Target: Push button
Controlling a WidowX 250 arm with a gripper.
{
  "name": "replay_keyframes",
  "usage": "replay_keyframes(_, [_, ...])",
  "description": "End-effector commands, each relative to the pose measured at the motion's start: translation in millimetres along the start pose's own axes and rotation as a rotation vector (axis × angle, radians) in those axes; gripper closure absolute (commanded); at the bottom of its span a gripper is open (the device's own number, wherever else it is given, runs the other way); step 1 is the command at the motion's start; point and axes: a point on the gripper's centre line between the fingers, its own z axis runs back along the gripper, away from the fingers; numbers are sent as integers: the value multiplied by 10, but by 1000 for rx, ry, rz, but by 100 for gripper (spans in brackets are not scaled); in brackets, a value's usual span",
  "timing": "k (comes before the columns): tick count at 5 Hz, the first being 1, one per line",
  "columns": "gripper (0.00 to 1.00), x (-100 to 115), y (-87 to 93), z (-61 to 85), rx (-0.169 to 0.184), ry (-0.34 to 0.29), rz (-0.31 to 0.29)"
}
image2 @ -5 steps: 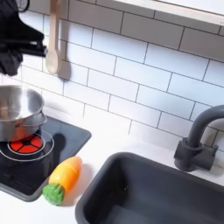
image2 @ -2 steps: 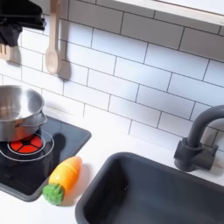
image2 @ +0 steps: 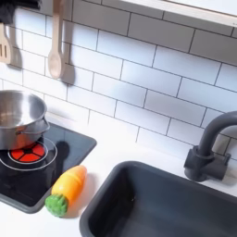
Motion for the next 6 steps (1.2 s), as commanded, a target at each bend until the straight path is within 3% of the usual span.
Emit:
replay_keyframes(1, [100, 157, 70, -93, 7, -61, -7])
replay_keyframes(3, [100, 372, 41, -120, -1, -138, -8])
replay_keyframes(6, [100, 528, 111, -148, 15, -186, 2])
